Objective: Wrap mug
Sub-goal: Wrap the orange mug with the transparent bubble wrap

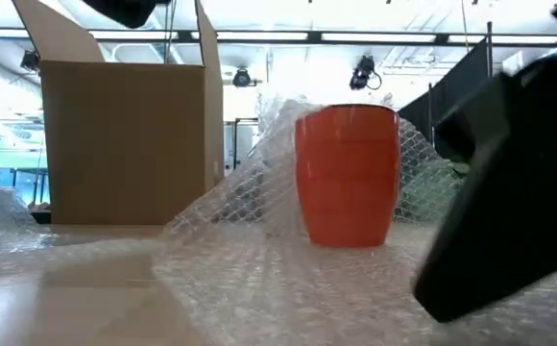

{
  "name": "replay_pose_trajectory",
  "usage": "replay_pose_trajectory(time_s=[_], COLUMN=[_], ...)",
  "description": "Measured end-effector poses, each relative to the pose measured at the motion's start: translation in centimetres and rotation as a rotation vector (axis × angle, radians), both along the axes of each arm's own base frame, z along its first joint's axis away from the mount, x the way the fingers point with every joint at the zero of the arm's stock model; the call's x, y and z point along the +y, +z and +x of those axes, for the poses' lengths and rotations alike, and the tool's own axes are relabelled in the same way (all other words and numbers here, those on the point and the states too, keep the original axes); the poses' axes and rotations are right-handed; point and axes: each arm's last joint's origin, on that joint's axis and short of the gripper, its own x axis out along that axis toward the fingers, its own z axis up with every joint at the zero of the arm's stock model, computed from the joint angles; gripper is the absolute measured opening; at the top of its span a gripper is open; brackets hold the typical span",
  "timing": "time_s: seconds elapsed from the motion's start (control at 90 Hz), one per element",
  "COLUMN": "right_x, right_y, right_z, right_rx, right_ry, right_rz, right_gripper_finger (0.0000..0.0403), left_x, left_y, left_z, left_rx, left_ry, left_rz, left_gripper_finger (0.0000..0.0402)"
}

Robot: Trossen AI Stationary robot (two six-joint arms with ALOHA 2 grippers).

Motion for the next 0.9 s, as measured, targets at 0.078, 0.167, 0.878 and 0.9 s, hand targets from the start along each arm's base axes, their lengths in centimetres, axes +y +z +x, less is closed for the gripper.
replay_pose_trajectory(time_s=[0.078,0.167,0.878,0.9], right_x=[-0.2,-0.3,-2.3,-2.5], right_y=[-0.2,-0.2,7.3,7.7], right_z=[0.0,0.0,-0.9,-1.0], right_rx=[0.019,0.022,-0.052,-0.056], right_ry=[-0.002,0.015,-0.093,-0.105], right_rz=[-0.029,-0.051,-0.003,-0.009], right_gripper_finger=[0.0205,0.0196,0.0001,0.0001], left_x=[0.2,0.4,0.9,0.9], left_y=[-0.2,-0.5,3.3,3.4], left_z=[0.1,0.2,-1.5,-1.5], left_rx=[0.0,-0.005,-0.063,-0.065], left_ry=[0.008,0.014,0.036,0.039], left_rz=[0.003,-0.001,-0.028,-0.025], left_gripper_finger=[0.0083,0.0083,0.0083,0.0083])
